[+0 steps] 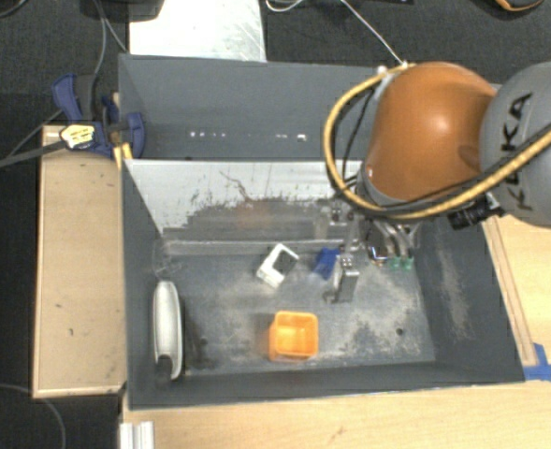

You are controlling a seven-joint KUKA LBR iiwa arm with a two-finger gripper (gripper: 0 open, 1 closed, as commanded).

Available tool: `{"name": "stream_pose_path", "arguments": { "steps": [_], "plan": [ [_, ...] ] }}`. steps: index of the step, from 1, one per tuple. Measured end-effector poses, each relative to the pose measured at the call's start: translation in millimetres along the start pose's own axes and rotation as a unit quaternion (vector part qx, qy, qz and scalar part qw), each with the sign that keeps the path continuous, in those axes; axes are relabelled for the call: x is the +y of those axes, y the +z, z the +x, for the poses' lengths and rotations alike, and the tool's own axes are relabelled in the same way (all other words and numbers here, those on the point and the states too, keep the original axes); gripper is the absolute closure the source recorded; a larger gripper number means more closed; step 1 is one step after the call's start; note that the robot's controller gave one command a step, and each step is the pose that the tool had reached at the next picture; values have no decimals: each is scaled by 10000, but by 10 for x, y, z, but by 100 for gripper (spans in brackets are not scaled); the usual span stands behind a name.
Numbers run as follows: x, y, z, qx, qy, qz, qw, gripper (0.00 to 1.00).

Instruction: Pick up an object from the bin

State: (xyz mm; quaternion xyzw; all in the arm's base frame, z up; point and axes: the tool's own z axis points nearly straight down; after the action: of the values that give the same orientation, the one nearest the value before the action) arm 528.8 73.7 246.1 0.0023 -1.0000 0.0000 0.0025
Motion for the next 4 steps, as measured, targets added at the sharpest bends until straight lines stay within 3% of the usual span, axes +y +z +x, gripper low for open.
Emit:
{"name": "stream_pose_path", "arguments": {
  "steps": [1,2,3,4],
  "plan": [
    [-5,-45,-15,-44,17,-5,10000,0],
    [210,914,-21,-42,-43,-8,10000,0],
    [257,1328,137,-45,-218,-7,9998,0],
    [280,1664,236,-49,240,-14,9997,0]
  ]
}}
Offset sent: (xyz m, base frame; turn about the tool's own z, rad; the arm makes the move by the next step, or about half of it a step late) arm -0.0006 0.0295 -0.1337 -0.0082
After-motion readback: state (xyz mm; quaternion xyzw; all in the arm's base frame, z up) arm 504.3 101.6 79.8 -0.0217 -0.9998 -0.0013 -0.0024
